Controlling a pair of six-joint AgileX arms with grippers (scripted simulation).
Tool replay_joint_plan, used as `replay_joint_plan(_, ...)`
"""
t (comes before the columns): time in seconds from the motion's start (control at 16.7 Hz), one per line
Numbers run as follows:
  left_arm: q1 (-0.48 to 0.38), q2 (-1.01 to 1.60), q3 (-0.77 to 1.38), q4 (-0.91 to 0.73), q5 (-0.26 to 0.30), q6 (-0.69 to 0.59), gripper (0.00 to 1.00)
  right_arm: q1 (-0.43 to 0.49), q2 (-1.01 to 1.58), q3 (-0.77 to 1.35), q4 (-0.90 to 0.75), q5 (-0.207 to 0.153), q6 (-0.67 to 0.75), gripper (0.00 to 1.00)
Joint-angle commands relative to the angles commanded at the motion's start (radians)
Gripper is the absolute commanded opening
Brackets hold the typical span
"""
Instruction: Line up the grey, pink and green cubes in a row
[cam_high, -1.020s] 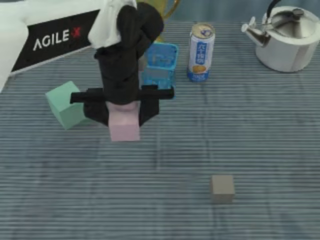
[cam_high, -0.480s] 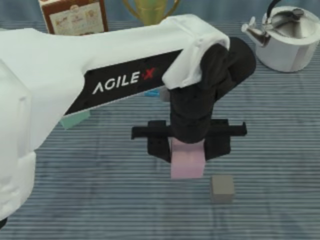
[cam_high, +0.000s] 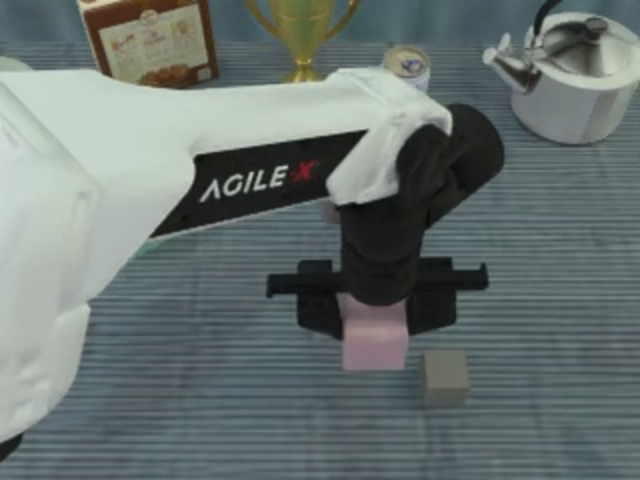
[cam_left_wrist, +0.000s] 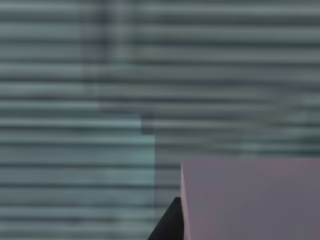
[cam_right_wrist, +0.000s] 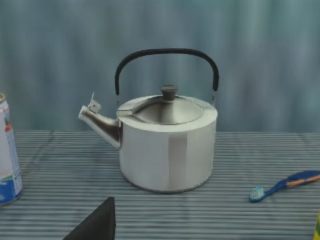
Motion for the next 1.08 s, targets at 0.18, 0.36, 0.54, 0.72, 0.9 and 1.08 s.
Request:
replay_joint_plan(0.18,-0.004,0.026,-0.079,0.108,0.001,-0.001,0.0,0.0,0.0,0.0,0.0,0.0,0.0,1.0)
replay_joint_plan(0.36,-0.006,0.035,-0.102,0.136,0.0,-0.001,0.0,0.0,0.0,0.0,0.0,0.0,0.0,1.0)
replay_joint_plan(0.54,-0.006,0.035,-0.102,0.136,0.0,-0.001,0.08,0.0,0.0,0.0,0.0,0.0,0.0,1.0)
replay_joint_plan(0.72,-0.006,0.035,-0.102,0.136,0.0,-0.001,0.3,0.0,0.0,0.0,0.0,0.0,0.0,1.0)
replay_joint_plan(0.9,-0.006,0.035,-0.102,0.136,0.0,-0.001,0.53,0.0,0.0,0.0,0.0,0.0,0.0,1.0)
replay_joint_plan(1.08,-0.006,0.035,-0.102,0.136,0.0,-0.001,0.75,0.0,0.0,0.0,0.0,0.0,0.0,1.0)
